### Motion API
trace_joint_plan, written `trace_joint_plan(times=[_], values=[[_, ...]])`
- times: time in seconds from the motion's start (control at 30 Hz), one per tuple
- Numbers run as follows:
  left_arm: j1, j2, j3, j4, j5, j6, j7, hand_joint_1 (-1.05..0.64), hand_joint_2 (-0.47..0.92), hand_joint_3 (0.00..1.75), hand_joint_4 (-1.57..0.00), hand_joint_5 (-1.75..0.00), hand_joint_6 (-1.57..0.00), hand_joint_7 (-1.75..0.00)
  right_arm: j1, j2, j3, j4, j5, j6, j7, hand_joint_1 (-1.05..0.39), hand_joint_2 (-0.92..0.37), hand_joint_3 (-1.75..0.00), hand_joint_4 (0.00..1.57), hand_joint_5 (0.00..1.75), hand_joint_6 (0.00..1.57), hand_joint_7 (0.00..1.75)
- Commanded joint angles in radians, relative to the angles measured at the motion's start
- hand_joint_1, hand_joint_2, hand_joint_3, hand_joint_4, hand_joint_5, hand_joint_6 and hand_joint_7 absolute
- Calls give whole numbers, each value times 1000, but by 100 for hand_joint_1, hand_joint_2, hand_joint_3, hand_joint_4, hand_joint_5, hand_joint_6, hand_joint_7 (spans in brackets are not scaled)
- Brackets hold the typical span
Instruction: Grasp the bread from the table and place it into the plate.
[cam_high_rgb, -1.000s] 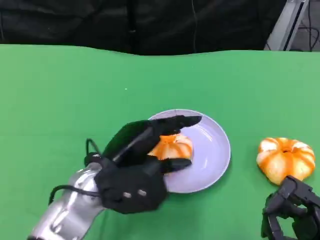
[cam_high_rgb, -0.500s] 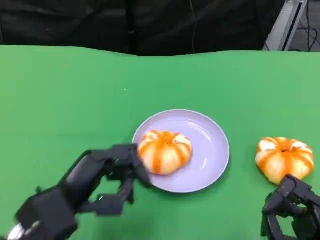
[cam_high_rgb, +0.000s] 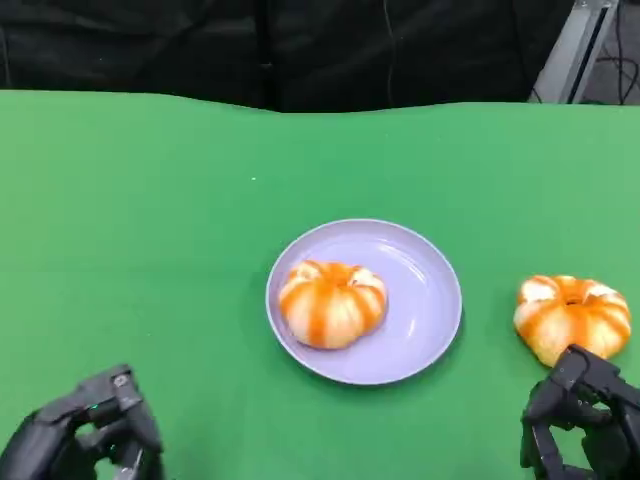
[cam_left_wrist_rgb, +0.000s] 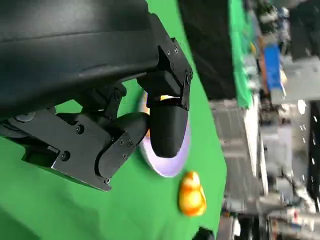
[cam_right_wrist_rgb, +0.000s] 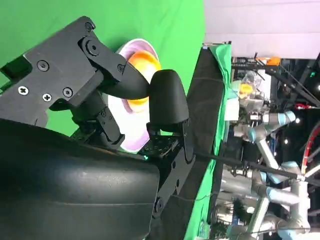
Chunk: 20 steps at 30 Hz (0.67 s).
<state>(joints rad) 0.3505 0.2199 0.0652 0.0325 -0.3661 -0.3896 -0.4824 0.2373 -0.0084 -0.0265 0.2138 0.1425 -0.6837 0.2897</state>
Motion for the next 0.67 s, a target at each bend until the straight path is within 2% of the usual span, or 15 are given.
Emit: trace_joint_plan(times=[0.03,0.27,0.67], values=[[-10,11,57,70,-53,-22,-68,-14,57,119,-82,-175,-72,-167,7,-15,-9,-8,16,-14,3,-16,-51,-127,87,175,78,158],[-37,29,105,122,-56,-8,-129,-10,62,106,-79,-175,-74,-161,33,-10,5,-45,11,-6,3,-15,-51,-129,87,175,77,160],[-49,17,105,123,-38,5,-132,-8,59,113,-78,-173,-76,-157,40,-13,3,-63,7,16,-6,-14,-51,-129,86,175,76,159]])
